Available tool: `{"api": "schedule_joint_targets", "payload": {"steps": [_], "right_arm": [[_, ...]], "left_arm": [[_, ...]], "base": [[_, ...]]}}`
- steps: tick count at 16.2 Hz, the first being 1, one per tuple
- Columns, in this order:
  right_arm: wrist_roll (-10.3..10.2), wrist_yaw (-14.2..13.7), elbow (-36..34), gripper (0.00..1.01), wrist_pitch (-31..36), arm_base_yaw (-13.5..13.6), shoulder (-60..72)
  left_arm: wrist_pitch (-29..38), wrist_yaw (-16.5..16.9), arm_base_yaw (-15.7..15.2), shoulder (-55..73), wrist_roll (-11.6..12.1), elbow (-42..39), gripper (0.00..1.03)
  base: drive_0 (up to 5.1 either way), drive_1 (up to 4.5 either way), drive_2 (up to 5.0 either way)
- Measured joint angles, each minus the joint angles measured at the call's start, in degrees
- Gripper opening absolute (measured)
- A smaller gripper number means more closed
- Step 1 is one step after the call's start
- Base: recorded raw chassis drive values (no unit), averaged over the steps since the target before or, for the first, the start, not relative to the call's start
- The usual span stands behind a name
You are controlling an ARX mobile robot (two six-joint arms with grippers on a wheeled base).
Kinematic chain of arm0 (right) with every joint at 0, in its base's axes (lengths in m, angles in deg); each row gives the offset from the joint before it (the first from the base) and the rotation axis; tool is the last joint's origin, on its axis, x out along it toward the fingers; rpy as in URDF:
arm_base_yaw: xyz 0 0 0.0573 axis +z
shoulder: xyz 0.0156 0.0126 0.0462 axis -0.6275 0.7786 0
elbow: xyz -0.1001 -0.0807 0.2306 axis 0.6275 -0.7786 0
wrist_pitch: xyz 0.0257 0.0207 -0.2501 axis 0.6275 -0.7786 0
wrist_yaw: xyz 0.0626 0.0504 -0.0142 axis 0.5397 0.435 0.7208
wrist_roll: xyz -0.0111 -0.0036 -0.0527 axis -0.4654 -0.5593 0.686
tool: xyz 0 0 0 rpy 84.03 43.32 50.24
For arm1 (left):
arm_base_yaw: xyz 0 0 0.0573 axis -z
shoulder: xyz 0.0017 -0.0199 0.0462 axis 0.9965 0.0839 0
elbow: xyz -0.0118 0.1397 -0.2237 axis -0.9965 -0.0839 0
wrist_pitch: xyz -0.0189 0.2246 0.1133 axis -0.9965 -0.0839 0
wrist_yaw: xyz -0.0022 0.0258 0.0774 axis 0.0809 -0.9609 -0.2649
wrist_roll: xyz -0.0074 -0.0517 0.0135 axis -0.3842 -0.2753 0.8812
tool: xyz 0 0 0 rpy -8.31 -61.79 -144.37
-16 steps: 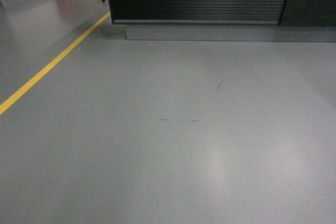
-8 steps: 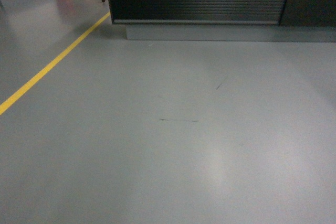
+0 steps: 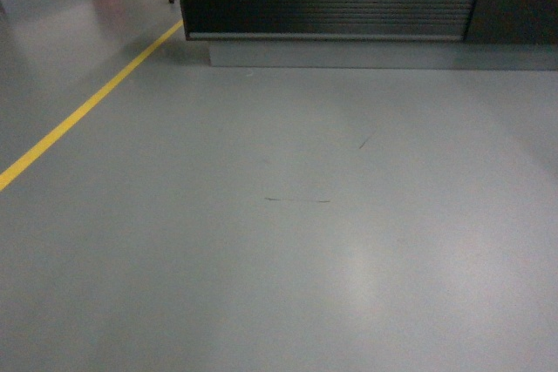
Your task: Place dark red mango on scale at checkout
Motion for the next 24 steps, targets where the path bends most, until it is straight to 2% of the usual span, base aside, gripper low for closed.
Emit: {"api": "schedule_joint_targets", "payload": {"steps": [24], "right_arm": [[0.02,0.00,0.00,0.98,-0.02,0.00,0.00]], "left_arm": [[-0.11,-0.02,0.00,0.00,0.00,0.00,0.98]], "base": [[0.0,4.29,-4.2]]}}
